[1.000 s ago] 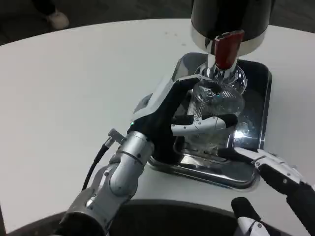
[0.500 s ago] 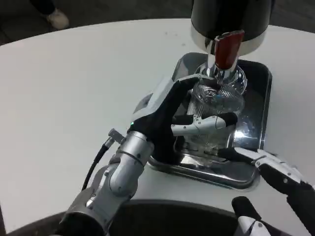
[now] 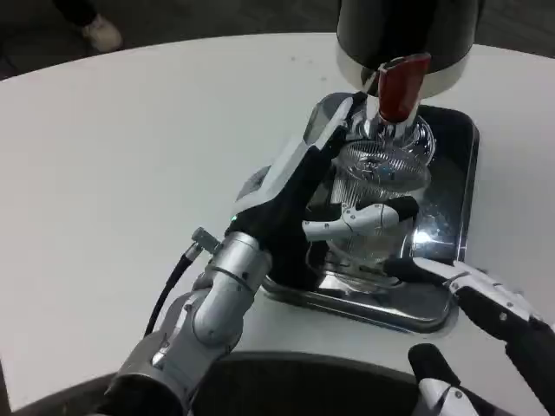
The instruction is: Grasp the cup under the faucet to collect the drink, then remove the cup.
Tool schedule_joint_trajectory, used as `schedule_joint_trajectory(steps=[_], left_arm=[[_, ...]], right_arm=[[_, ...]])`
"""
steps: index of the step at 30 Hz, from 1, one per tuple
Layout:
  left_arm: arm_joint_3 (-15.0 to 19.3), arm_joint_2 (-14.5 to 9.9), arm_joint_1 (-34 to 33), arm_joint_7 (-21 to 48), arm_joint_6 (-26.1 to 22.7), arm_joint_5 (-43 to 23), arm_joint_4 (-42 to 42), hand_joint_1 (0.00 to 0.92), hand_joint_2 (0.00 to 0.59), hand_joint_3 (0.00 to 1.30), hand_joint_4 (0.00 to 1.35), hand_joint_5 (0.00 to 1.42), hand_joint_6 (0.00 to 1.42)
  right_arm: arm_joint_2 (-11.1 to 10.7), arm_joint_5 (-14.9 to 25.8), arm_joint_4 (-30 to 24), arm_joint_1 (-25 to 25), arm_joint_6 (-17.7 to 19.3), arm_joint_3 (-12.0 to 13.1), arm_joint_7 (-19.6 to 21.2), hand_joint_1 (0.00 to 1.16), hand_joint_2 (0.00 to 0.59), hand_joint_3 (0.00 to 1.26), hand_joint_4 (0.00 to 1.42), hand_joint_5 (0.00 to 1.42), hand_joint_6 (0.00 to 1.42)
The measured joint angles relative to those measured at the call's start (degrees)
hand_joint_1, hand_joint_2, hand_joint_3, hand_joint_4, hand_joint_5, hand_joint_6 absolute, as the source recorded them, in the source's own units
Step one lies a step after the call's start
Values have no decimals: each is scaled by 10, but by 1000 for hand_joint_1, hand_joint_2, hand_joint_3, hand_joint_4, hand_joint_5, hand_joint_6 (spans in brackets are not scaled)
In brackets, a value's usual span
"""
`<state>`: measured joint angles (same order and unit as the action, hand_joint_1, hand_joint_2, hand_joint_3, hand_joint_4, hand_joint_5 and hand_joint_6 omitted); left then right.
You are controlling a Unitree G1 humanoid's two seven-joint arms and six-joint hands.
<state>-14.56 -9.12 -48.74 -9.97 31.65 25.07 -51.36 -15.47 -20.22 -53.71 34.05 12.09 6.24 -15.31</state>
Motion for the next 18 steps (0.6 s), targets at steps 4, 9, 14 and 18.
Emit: schedule_joint_trajectory(steps=[4, 9, 14, 18], left_arm=[[0, 0, 0, 0, 2, 0, -2, 356, 84, 0, 224, 665, 557], [0, -1, 0, 5, 11, -1, -6, 370, 70, 0, 150, 484, 431], [0, -5, 0, 8, 18, -1, -9, 394, 62, 0, 1, 222, 244], [0, -8, 0, 10, 22, -1, -10, 415, 54, 0, 0, 114, 137]], right_arm=[[1, 0, 0, -1, 0, 0, 0, 423, 517, 245, 215, 123, 75], [3, 0, 2, -3, 0, -1, 0, 422, 517, 246, 216, 130, 78], [5, 0, 3, -6, 0, -2, 0, 420, 516, 246, 216, 132, 79], [7, 0, 3, -9, 0, -3, 0, 417, 512, 246, 216, 133, 80]])
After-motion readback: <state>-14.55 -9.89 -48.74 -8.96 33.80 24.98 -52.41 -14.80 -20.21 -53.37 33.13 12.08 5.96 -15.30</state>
